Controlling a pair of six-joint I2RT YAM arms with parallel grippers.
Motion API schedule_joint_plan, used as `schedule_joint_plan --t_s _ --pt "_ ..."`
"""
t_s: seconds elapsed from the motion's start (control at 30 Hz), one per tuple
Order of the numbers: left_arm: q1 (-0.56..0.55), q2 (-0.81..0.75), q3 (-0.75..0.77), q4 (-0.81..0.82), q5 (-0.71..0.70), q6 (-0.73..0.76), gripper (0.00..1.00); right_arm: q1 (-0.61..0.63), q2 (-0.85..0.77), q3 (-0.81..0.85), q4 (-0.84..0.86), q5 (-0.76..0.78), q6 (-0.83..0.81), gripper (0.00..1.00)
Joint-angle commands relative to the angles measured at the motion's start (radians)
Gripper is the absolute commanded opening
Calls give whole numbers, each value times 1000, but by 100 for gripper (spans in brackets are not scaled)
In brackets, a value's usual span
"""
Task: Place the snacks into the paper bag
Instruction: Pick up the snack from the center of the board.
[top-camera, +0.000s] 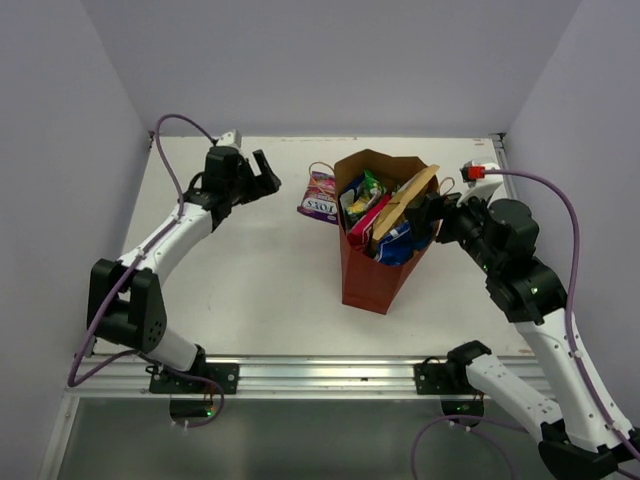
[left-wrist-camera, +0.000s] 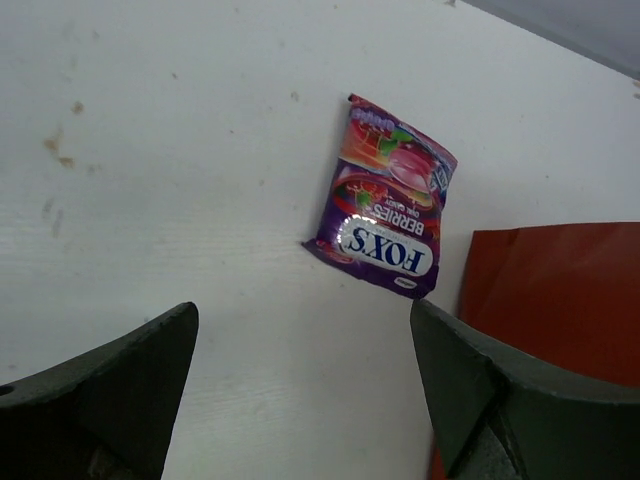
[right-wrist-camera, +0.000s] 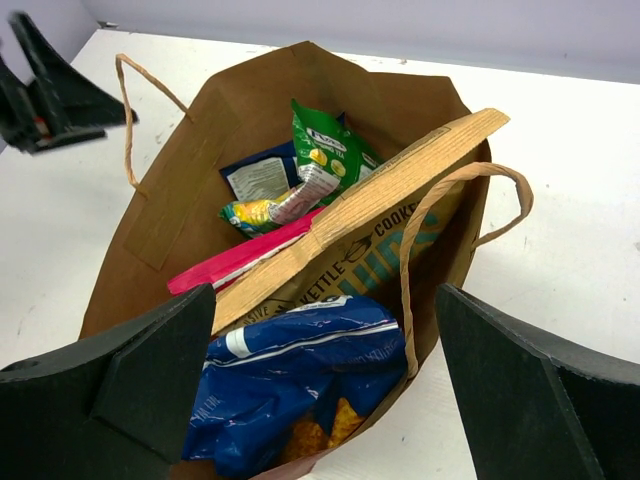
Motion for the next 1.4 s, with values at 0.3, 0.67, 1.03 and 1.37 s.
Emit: schedule_joint_plan --t_s 0.3,0.67,1.03,1.37 --pt "-63 208 -201 502 57 -563 91 -2 -24 -20 44 8 -19 95" --pt "-215 374 -165 582 -176 -751 96 12 -62 -39 53 24 -28 96" --pt "-269 550 -50 556 -285 -826 95 46 -79 -54 64 64 -46 96" --pt "-269 660 21 498 -353 -835 64 78 -96 -65 64 119 -72 97"
